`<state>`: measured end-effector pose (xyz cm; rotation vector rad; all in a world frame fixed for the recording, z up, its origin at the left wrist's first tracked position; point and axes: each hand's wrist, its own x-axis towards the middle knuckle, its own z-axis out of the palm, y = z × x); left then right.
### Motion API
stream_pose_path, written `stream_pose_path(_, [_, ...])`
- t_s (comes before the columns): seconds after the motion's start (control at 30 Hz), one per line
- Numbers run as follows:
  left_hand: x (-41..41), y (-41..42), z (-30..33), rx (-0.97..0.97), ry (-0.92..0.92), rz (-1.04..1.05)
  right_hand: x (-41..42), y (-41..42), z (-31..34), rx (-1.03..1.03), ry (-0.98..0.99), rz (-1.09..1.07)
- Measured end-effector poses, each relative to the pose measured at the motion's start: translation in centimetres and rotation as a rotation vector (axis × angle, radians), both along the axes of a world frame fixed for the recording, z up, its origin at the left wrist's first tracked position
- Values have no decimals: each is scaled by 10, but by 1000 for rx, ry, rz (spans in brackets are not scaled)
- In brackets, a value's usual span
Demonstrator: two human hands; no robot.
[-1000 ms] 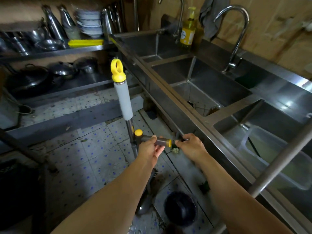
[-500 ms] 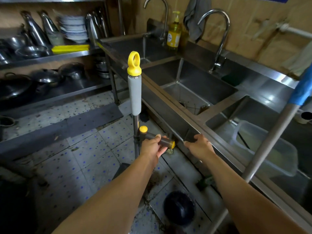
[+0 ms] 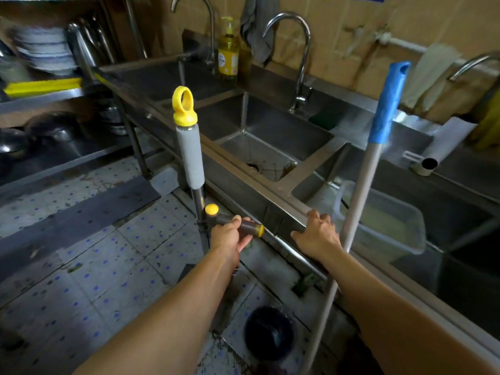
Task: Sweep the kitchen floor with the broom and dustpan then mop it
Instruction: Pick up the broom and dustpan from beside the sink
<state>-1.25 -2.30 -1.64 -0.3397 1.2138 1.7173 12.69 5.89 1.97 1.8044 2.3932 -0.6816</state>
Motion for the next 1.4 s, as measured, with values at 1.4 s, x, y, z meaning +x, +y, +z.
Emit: stream_pose_path(1.4, [138, 7, 12, -120, 239, -163, 213, -33, 0, 443, -902, 398])
